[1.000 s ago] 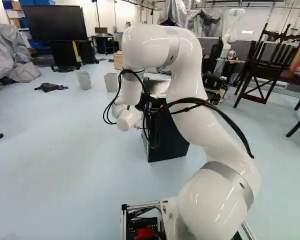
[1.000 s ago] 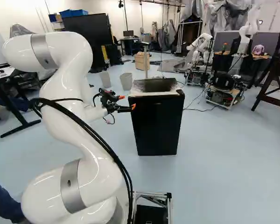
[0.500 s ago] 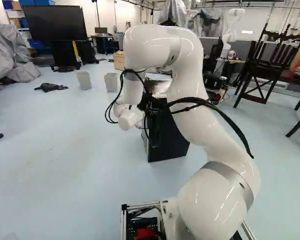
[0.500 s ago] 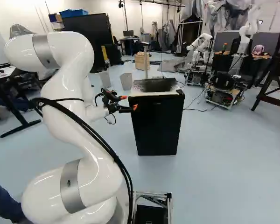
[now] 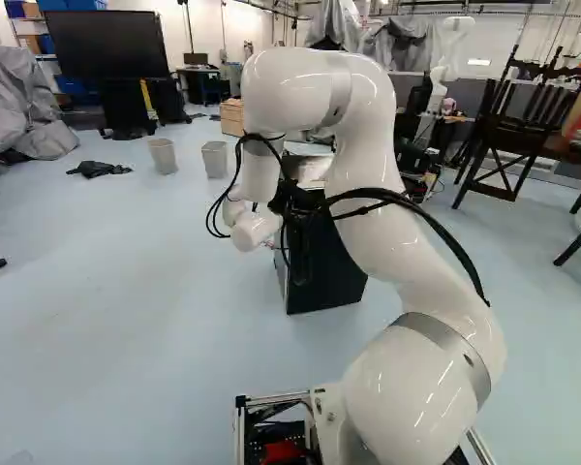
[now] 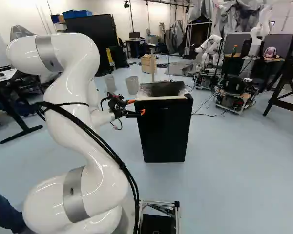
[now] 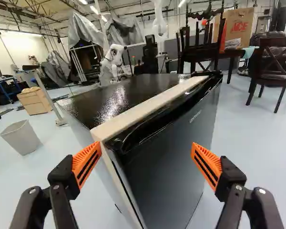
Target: Grab a drink from the fridge
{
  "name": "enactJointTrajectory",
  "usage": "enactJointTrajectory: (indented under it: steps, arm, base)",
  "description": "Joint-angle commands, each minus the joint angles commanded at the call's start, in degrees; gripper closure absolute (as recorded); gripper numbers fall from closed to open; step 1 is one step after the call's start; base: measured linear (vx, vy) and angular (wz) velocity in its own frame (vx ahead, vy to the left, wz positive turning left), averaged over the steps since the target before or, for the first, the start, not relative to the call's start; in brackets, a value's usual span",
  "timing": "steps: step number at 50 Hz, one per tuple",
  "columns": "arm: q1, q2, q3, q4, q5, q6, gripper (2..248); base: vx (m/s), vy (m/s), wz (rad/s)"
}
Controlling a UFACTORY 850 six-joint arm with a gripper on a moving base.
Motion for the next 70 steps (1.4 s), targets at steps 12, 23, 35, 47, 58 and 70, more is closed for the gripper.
enactJointTrajectory:
  steps: [12,23,35,47,58,70]
  arm:
    - [0.26,0.64,1.14,0.00,0.00,0.00,3]
    - [0.61,1.47,2.61,0.00,0.00,0.00,3]
    - [1.04,2.44,4.31,0.00,0.00,0.00,3]
    - [1.49,3.41,6.04,0.00,0.00,0.00,3]
    - [1.95,4.37,7.72,0.00,0.00,0.00,3]
    - [2.48,5.43,9.60,0.00,0.00,0.00,3]
  base:
    - [0.000,0.000,0.000]
    - [0.000,0.000,0.000]
    - [0.000,0.000,0.000]
    - [0.000,0.000,0.000]
    - [0.000,0.000,0.000]
    - [0.000,0.000,0.000]
